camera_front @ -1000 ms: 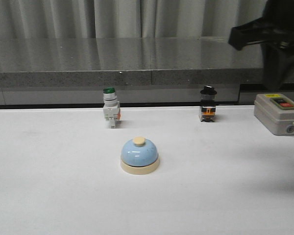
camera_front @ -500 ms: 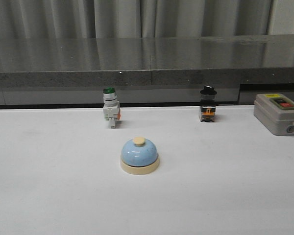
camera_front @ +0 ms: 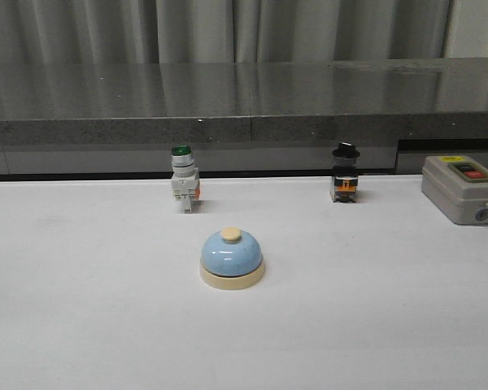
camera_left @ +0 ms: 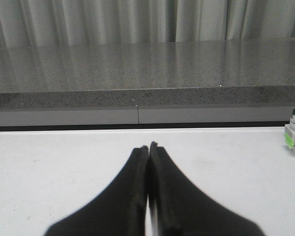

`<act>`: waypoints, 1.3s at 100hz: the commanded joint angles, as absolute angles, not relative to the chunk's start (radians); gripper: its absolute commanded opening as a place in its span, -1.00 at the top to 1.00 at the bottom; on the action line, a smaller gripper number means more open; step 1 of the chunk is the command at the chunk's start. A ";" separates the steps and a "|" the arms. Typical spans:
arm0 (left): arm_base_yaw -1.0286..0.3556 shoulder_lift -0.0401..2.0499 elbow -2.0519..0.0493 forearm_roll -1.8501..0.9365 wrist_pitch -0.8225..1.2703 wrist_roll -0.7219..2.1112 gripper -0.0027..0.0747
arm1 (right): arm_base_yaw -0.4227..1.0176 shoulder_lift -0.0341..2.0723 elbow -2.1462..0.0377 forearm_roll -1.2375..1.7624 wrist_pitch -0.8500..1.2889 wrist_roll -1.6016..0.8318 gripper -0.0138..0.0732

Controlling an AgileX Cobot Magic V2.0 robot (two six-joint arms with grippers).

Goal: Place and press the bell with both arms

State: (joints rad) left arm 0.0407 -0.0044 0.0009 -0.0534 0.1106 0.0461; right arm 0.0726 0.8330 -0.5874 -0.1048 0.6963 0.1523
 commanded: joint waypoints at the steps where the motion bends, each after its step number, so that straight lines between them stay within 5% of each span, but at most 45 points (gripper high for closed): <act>1: 0.041 -0.039 0.022 -0.061 0.031 0.038 0.98 | 0.066 0.764 -0.563 -0.116 0.569 0.154 0.84; 54: 0.041 -0.039 0.022 -0.061 0.031 0.038 0.98 | 0.066 0.298 -0.183 -0.132 0.018 0.154 0.84; 130: 0.041 -0.039 0.022 -0.061 0.031 0.038 0.98 | 0.066 -0.025 0.027 -0.075 0.022 0.153 0.84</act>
